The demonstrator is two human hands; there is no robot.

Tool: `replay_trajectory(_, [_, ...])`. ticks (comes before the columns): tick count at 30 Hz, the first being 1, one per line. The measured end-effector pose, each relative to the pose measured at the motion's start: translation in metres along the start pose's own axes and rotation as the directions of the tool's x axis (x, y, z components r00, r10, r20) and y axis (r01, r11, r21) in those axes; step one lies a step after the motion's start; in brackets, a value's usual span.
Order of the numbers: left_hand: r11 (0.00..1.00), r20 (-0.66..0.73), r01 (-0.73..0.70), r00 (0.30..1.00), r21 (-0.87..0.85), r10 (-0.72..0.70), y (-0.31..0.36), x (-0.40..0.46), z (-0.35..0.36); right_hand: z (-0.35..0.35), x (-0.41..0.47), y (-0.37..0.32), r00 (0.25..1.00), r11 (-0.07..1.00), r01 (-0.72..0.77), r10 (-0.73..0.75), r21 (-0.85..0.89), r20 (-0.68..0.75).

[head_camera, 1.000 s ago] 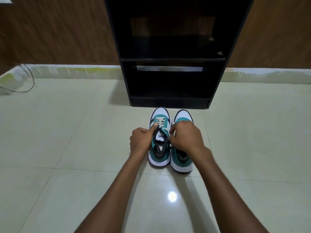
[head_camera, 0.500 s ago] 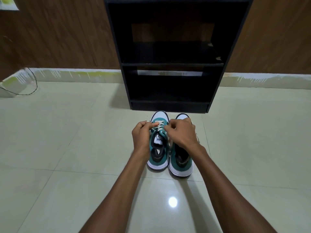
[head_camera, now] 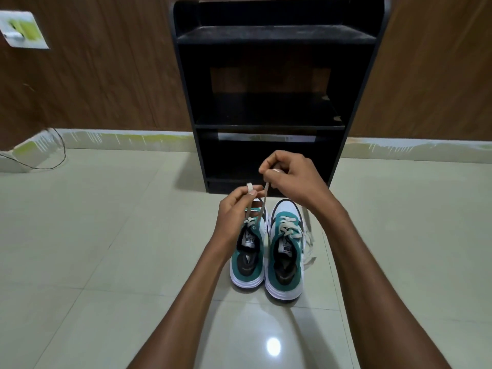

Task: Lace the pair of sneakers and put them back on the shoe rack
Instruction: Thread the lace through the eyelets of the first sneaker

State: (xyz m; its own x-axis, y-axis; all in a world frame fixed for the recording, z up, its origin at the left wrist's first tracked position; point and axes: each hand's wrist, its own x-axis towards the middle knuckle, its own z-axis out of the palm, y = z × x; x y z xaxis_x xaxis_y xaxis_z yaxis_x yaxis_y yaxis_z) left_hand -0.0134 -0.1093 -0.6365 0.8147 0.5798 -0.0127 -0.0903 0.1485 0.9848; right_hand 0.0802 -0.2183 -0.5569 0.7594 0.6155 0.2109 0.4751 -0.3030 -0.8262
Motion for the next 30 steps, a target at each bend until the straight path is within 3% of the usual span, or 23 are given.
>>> replay_trajectory(6, [0.998,0.151,0.006,0.989,0.055,-0.014,0.002,0.004,0.001,0.011,0.01,0.017,0.998,1.0,-0.008,0.008,0.015,-0.054])
replay_trajectory(10, [0.999,0.184,0.026,0.982,0.029,-0.03,-0.002,0.01,-0.006,0.027,0.01,0.044,0.976,0.997,-0.072,0.071,0.007,-0.204])
replay_trajectory(13, [0.99,0.143,0.088,0.987,-0.111,-0.072,-0.001,0.014,-0.009,0.038,0.006,0.057,0.941,0.971,-0.163,0.1,-0.176,-0.323])
replay_trajectory(16, [0.984,-0.023,0.161,0.986,-0.08,-0.163,-0.005,0.023,-0.014,0.045,-0.006,0.063,0.912,0.898,-0.303,0.177,-0.32,-0.37])
replay_trajectory(18, [0.973,-0.116,0.226,0.968,0.039,-0.22,-0.015,0.029,-0.021,0.051,-0.013,0.069,0.896,0.875,-0.384,0.274,-0.297,-0.35])
replay_trajectory(20, [0.956,-0.176,0.256,0.957,0.142,-0.23,-0.025,0.027,-0.029,0.059,-0.021,0.074,0.914,0.837,-0.394,0.315,-0.381,-0.254])
replay_trajectory(25, [0.932,-0.16,0.33,0.938,0.151,-0.307,-0.035,0.017,-0.036,0.073,-0.028,0.082,0.966,0.711,-0.15,0.254,-0.687,0.051])
replay_trajectory(27, [0.916,-0.149,0.352,0.933,0.192,-0.328,-0.033,0.018,-0.038,0.074,-0.027,0.083,0.977,0.697,-0.134,0.212,-0.705,0.023])
replay_trajectory(30, [0.928,-0.139,0.293,0.954,0.232,-0.266,-0.026,0.019,-0.038,0.07,-0.027,0.078,0.976,0.761,-0.215,0.155,-0.612,-0.151])
